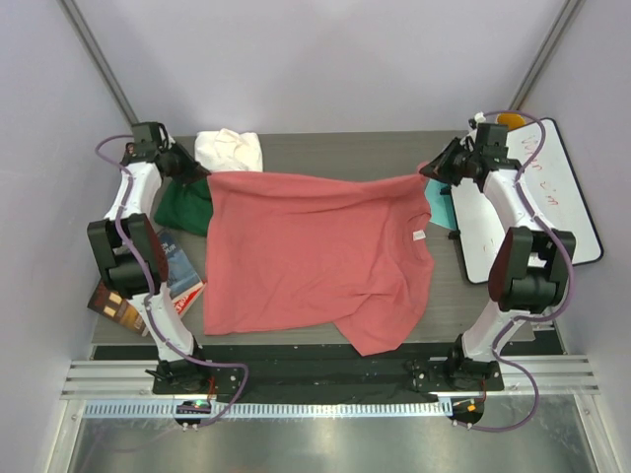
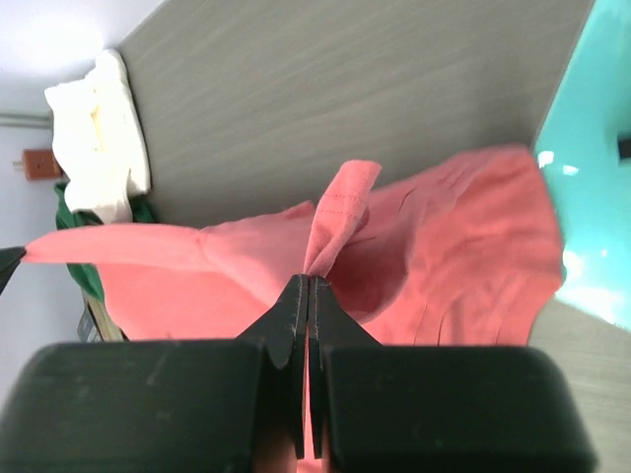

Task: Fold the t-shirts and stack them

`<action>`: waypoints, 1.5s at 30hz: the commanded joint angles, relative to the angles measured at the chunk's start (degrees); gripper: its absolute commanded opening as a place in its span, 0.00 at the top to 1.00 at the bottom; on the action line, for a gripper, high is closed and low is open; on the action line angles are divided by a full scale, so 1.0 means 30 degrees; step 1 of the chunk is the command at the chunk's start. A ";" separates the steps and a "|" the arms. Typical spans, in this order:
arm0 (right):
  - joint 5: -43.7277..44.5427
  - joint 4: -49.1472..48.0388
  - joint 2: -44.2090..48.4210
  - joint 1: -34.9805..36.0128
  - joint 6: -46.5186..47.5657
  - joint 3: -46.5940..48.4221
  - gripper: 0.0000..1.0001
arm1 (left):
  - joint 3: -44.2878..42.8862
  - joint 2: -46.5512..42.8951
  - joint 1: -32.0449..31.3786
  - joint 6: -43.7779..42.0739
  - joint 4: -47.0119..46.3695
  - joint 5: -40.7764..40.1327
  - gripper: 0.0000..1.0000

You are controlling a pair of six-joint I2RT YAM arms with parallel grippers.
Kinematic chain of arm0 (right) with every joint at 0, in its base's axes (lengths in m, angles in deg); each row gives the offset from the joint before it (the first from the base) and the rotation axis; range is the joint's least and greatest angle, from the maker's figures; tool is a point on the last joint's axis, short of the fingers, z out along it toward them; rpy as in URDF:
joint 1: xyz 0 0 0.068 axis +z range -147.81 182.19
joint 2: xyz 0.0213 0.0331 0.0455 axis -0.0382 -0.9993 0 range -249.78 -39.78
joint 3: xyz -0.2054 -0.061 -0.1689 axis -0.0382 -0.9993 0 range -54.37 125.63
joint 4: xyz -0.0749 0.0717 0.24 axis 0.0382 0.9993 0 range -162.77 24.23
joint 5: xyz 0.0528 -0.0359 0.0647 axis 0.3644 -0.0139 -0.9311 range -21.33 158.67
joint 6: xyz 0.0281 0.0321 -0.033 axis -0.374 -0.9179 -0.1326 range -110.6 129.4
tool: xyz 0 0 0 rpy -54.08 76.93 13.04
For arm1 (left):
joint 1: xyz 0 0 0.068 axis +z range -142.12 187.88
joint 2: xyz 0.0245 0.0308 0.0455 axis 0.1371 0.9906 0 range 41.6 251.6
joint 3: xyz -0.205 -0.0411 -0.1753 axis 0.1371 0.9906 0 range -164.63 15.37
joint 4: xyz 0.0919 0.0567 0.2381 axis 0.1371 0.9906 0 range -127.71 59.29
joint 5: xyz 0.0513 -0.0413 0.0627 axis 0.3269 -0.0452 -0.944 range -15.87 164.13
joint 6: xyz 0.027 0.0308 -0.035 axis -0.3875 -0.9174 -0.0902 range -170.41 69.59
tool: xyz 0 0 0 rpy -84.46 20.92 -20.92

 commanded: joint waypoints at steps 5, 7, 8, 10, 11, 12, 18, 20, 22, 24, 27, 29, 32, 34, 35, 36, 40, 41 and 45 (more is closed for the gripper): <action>0.0124 -0.0068 0.4193 0.0175 0.0312 -0.3559 0.99 | 0.3444 -0.3409 -0.0160 -0.0397 0.1354 0.0110 1.00; 0.0096 0.0079 0.4548 0.0204 0.0225 -0.4116 0.99 | 0.3649 -0.3762 -0.0189 -0.0661 0.2176 0.0197 1.00; 0.0038 0.0109 0.4810 0.0233 0.0195 -0.4292 0.99 | 0.3738 -0.3936 -0.0219 -0.0924 0.2731 0.0168 1.00; 0.0008 0.0168 0.5046 0.0292 0.0194 -0.4907 0.99 | 0.3942 -0.4637 -0.0277 -0.1218 0.3087 0.0139 1.00; 0.0066 0.0139 0.5308 0.0321 0.0223 -0.5141 0.99 | 0.3973 -0.5018 -0.0307 -0.1306 0.3204 0.0081 1.00; 0.0066 0.0167 0.5427 0.0321 0.0224 -0.5550 0.99 | 0.4031 -0.5283 -0.0307 -0.1365 0.3205 0.0051 1.00; 0.0212 0.0372 0.5955 0.0351 0.0282 -0.6840 0.99 | 0.4585 -0.7363 -0.0860 -0.0839 0.4023 -0.0006 1.00; 0.0359 0.0548 0.6072 0.0351 0.0312 -0.7250 0.99 | 0.5229 -0.8095 -0.1243 -0.0576 0.4698 -0.1614 1.00; 0.0593 0.0549 0.6219 0.0351 0.0312 -0.7515 0.99 | 0.7159 -0.8623 -0.1362 0.0534 0.4060 -0.1912 1.00; 0.0652 0.0549 0.6190 0.0351 0.0166 -0.7663 0.99 | 0.9146 -0.9385 -0.1391 0.1559 0.3239 -0.1999 1.00; 0.0682 0.0549 0.5956 0.0409 -0.0039 -0.7692 0.99 | 1.0593 -0.9506 -0.1420 0.3114 0.1859 -0.2438 1.00; 0.0682 0.0549 0.5897 0.0497 -0.0098 -0.7663 0.99 | 1.0362 -0.8778 -0.1391 0.3497 0.2090 -0.3283 1.00; 0.0623 0.0549 0.5955 0.0555 -0.0186 -0.7663 0.99 | 0.8990 -0.7432 -0.1391 0.3410 0.3494 -0.4513 1.00; 0.0623 0.0578 0.6130 0.0614 -0.0216 -0.7721 0.99 | 0.8283 -0.6871 -0.1362 0.3497 0.4403 -0.5044 1.00; 0.0623 0.0549 0.6189 0.0614 -0.0216 -0.7809 0.99 | 0.7671 -0.6665 -0.1391 0.3585 0.4667 -0.5656 1.00; 0.0623 0.0578 0.6248 0.0614 -0.0216 -0.7868 0.99 | 0.7403 -0.6373 -0.1391 0.3672 0.5018 -0.5923 1.00; 0.0419 0.0695 0.6365 0.0702 -0.0157 -0.8539 0.99 | 0.6348 -0.5610 -0.1391 0.3908 0.5898 -0.7037 1.00; 0.0389 0.0724 0.6395 0.0702 -0.0128 -0.8687 0.99 | 0.5911 -0.5434 -0.1391 0.3908 0.6219 -0.7213 1.00; 0.0652 0.0928 0.6599 0.0702 0.0193 -0.9274 0.99 | 0.5760 -0.5168 -0.1391 0.3587 0.7392 -0.7332 1.00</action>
